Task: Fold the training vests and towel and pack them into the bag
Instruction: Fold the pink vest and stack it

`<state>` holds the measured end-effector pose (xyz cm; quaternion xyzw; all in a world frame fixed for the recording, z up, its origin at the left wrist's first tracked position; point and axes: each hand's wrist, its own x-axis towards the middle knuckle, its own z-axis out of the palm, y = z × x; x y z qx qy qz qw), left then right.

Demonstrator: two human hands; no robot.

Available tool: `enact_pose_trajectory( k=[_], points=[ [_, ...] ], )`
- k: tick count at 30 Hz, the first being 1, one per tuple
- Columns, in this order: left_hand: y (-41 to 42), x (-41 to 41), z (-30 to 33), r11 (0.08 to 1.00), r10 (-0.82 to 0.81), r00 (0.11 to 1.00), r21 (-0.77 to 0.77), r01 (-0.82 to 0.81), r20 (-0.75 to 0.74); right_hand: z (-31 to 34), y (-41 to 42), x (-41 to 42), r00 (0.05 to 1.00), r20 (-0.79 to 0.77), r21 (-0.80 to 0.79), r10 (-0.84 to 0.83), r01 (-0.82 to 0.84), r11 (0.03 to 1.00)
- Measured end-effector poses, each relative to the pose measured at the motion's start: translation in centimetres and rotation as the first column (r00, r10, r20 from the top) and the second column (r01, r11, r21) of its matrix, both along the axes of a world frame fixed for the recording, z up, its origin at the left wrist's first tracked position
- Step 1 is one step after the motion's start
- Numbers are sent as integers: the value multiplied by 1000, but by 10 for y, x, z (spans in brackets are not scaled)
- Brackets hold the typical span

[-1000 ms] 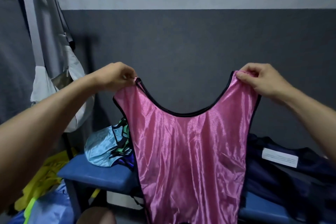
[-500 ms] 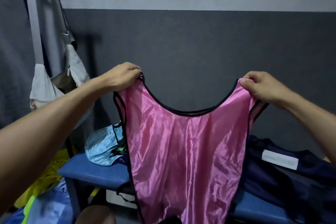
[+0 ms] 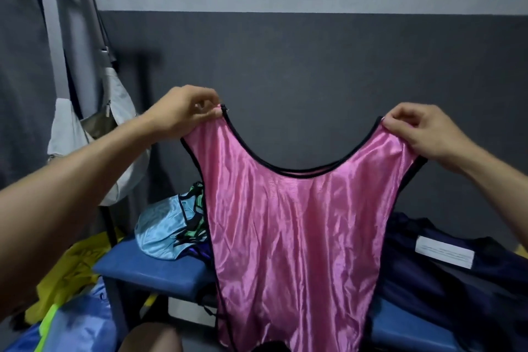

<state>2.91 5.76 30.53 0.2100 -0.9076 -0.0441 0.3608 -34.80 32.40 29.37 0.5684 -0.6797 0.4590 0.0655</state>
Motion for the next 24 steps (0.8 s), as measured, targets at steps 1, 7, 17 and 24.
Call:
enact_pose_trajectory(
  k=[1,7,17,24],
  points=[
    [0,-3,-2,999,-8,999,-35,7,-31,-1,-1,2,1000,-5,-1,8,-8,1000],
    [13,-11,10,999,47,986,-1,-48,162,3,-7,13,994,107,83,-4,-5,997],
    [81,-76,26,828,-96,984,560,-5,151,16,-70,126,988,152,46,-19,12,999],
    [102,-91,15,758,-55,996,652,-6,74,4,-85,156,965,262,37,-17,8,999]
  ],
)
